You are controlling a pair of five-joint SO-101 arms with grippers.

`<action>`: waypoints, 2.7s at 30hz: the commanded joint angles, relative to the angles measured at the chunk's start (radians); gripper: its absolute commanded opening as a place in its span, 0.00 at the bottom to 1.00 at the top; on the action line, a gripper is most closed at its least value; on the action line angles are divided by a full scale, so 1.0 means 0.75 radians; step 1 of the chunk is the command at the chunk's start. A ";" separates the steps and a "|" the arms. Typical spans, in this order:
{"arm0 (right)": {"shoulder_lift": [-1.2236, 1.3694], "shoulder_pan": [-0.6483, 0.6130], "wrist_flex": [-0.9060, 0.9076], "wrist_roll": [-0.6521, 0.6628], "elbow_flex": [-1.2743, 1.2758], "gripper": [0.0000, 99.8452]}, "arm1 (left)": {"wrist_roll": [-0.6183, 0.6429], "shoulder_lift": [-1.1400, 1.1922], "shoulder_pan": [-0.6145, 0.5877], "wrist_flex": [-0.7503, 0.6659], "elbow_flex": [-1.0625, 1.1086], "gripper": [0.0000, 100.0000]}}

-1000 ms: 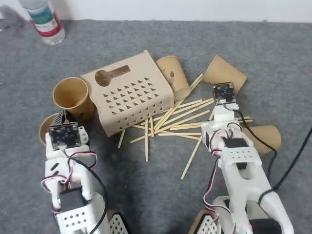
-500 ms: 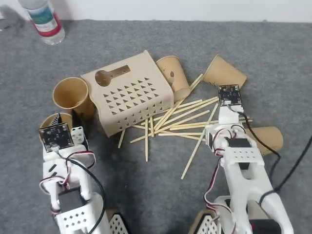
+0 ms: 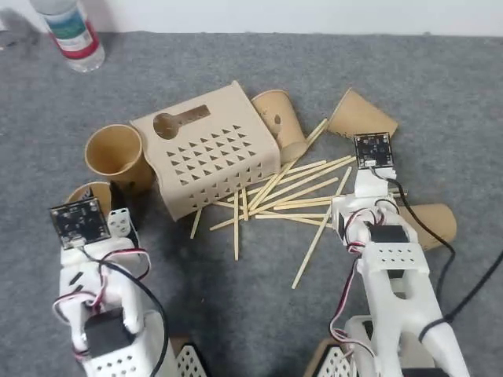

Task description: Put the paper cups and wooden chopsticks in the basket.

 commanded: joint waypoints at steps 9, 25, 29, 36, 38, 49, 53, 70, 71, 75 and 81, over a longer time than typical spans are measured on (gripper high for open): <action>-0.054 -0.050 0.001 -0.006 -0.025 0.18 | 0.020 0.428 0.008 -0.074 -0.242 0.12; -0.064 -0.050 -0.001 0.047 -0.025 0.18 | 0.094 1.039 -0.100 -0.178 -0.453 0.13; -0.064 -0.050 0.001 0.049 -0.025 0.17 | 0.110 0.843 -0.098 -0.174 -0.361 0.21; -0.064 -0.042 0.003 0.051 -0.025 0.06 | -0.010 0.499 -0.020 -0.172 -0.179 0.07; -0.064 -0.044 0.001 0.049 -0.025 0.09 | -0.008 0.411 -0.023 -0.170 -0.146 0.01; -0.064 -0.042 0.003 0.049 -0.025 0.04 | 0.065 0.213 -0.018 -0.070 -0.111 0.19; -0.064 -0.044 0.001 0.045 -0.025 0.09 | 0.065 0.213 -0.018 -0.070 -0.111 0.19; -0.064 -0.038 0.001 0.082 -0.025 0.00 | 0.068 0.213 -0.020 -0.072 -0.109 0.19; -0.062 -0.038 0.001 0.082 -0.025 0.01 | 0.068 0.213 -0.020 -0.072 -0.109 0.19; -0.062 -0.038 -0.001 0.080 -0.025 0.02 | 0.070 0.213 -0.020 -0.072 -0.109 0.19; -0.062 -0.038 -0.001 0.078 -0.025 0.19 | 0.072 0.213 -0.020 -0.070 -0.109 0.20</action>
